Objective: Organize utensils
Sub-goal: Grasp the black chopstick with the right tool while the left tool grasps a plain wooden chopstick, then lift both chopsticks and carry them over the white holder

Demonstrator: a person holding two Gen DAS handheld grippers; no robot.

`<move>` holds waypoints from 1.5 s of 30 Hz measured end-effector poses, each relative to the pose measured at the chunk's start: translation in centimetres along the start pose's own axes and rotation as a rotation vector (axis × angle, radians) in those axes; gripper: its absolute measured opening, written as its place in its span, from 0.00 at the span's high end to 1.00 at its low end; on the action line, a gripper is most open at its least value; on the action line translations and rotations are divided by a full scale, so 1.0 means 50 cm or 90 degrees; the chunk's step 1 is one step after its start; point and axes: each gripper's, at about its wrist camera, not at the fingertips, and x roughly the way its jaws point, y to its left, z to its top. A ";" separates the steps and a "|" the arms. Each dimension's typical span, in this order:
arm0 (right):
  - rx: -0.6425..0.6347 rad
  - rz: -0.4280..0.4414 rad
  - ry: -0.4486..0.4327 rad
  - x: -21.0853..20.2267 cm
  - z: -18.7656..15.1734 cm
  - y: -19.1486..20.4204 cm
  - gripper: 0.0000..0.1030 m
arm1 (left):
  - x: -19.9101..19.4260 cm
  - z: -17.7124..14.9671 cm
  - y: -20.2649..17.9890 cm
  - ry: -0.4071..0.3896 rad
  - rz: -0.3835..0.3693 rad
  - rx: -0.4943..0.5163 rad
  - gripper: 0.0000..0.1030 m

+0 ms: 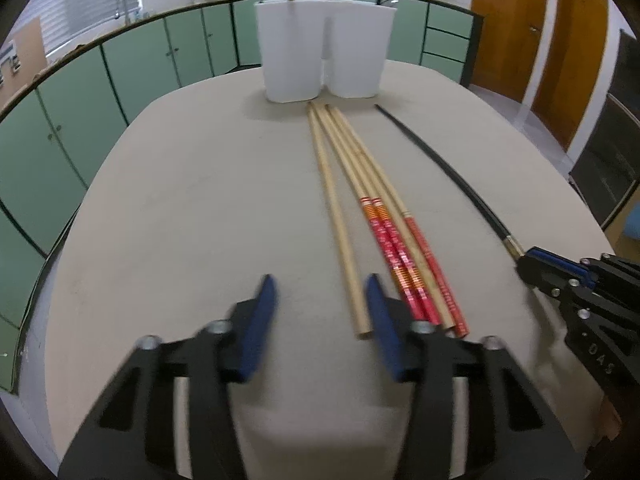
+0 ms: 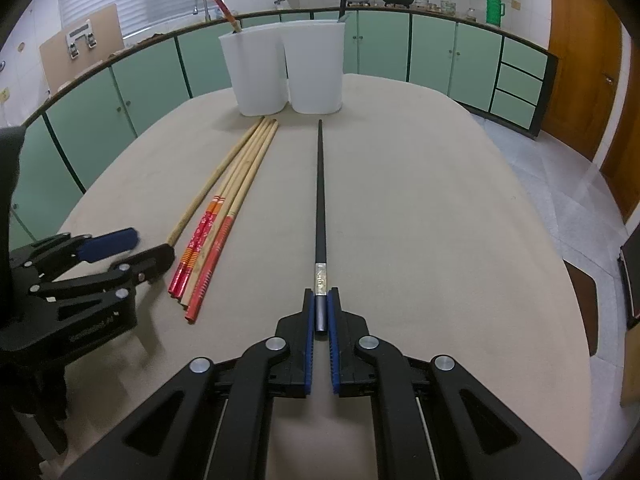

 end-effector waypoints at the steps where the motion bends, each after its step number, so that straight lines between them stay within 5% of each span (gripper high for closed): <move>1: 0.001 -0.001 0.000 -0.001 -0.001 -0.001 0.94 | 0.000 0.000 0.000 -0.001 -0.007 0.001 0.85; 3: 0.005 -0.004 0.000 -0.002 -0.001 -0.004 0.94 | 0.000 -0.002 0.004 -0.001 -0.021 -0.005 0.93; 7: 0.021 -0.021 0.000 -0.001 0.001 -0.015 0.94 | -0.002 -0.005 0.022 -0.004 -0.022 -0.029 0.94; 14: 0.043 -0.035 0.000 0.005 0.010 -0.034 0.94 | -0.009 -0.013 0.065 -0.006 0.045 -0.083 0.94; 19: 0.036 -0.032 -0.002 0.020 0.026 -0.035 0.94 | 0.002 0.002 0.075 -0.005 0.035 -0.083 0.93; 21: 0.032 -0.023 -0.006 0.018 0.026 -0.035 0.90 | 0.001 0.003 0.076 -0.007 0.033 -0.083 0.91; 23: 0.033 -0.015 -0.014 0.009 0.018 -0.037 0.68 | -0.003 -0.002 0.076 -0.012 0.011 -0.083 0.74; 24: 0.032 -0.010 -0.019 0.004 0.013 -0.039 0.68 | -0.005 -0.004 0.075 -0.015 0.010 -0.082 0.58; 25: 0.029 -0.005 -0.020 0.000 0.011 -0.039 0.68 | -0.008 -0.009 0.075 -0.017 0.012 -0.082 0.54; 30: 0.015 0.014 -0.013 -0.013 -0.006 -0.044 0.68 | -0.026 -0.034 0.084 -0.016 -0.019 -0.074 0.54; 45: 0.030 0.028 -0.010 -0.017 -0.014 -0.054 0.70 | -0.026 -0.037 0.088 -0.011 -0.006 -0.077 0.56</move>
